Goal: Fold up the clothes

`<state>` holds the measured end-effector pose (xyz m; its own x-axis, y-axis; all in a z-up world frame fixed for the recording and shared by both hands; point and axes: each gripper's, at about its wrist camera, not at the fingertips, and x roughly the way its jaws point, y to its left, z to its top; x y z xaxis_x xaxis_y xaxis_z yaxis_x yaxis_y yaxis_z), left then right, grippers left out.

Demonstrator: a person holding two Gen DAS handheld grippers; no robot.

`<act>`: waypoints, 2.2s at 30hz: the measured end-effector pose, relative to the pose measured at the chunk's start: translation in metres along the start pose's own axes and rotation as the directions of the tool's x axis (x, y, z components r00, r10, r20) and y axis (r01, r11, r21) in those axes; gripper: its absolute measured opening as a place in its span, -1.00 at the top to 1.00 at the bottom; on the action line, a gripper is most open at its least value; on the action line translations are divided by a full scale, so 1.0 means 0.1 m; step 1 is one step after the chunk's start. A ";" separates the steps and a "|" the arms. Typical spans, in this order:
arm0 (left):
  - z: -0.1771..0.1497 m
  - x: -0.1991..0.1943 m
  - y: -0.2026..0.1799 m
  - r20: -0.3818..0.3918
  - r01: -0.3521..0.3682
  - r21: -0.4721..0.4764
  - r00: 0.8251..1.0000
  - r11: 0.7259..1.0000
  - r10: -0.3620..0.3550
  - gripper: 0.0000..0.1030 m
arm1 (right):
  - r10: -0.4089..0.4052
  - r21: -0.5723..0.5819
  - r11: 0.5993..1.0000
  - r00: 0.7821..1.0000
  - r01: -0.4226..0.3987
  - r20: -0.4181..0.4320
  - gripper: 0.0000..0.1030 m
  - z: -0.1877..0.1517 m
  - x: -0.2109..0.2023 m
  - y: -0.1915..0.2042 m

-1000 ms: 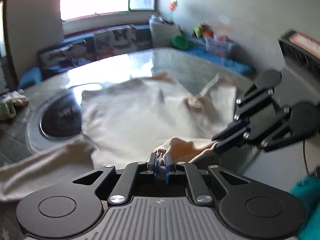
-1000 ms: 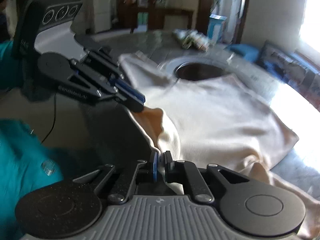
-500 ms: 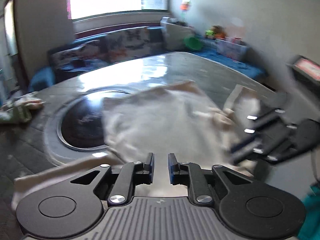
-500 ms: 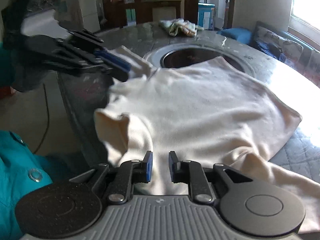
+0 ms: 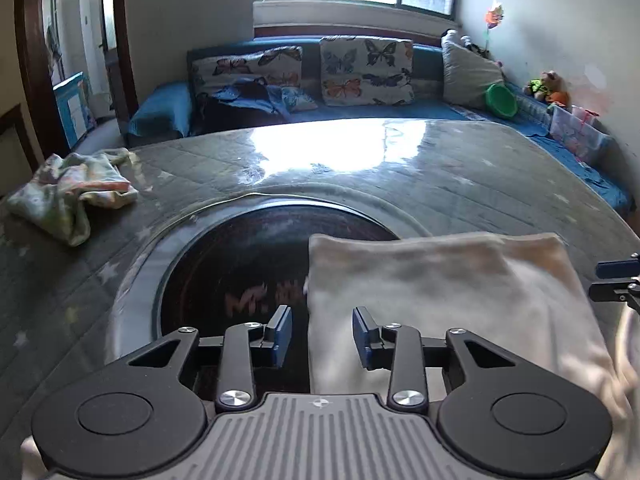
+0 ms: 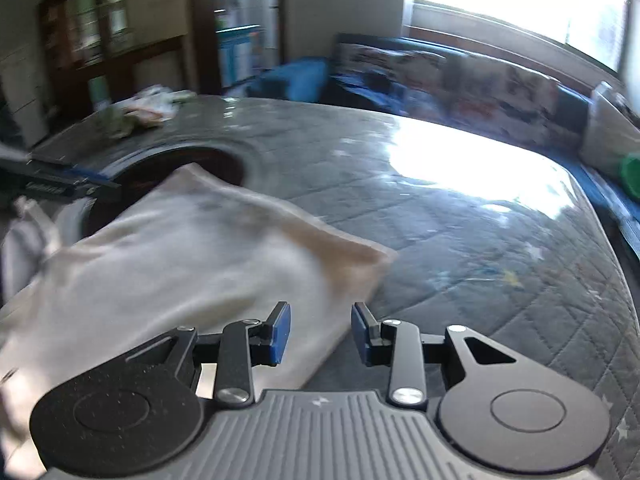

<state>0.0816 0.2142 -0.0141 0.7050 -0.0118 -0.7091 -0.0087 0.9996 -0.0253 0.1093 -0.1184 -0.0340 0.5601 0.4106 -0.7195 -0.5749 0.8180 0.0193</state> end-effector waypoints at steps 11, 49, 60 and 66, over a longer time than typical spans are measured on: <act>0.20 0.62 -0.06 -0.035 0.028 -0.006 0.999 1.000 -0.029 0.61 | -0.009 0.094 0.996 0.999 0.012 -0.035 0.42 0.15 0.54 -0.39; -0.28 -0.39 -0.09 0.037 0.047 0.015 0.998 0.999 -0.048 0.48 | 0.076 -0.175 0.982 0.997 -0.072 0.019 0.50 0.00 -0.04 0.40; -0.95 -0.64 -0.40 -0.012 0.126 0.040 0.992 0.991 -0.126 0.41 | 0.064 -0.160 0.985 0.998 -0.060 0.022 0.38 -0.57 -0.24 0.54; -1.03 -0.69 -0.39 -0.002 0.117 0.048 0.993 0.992 -0.117 0.29 | -0.008 -0.021 1.000 0.999 0.009 0.031 0.36 -0.81 -0.42 0.18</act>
<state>-0.0396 0.1731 -0.0366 0.6996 -0.1292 -0.7027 0.1080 0.9913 -0.0748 0.0272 -0.1531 -0.0594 0.5828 0.4162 -0.6979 -0.5825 0.8128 -0.0017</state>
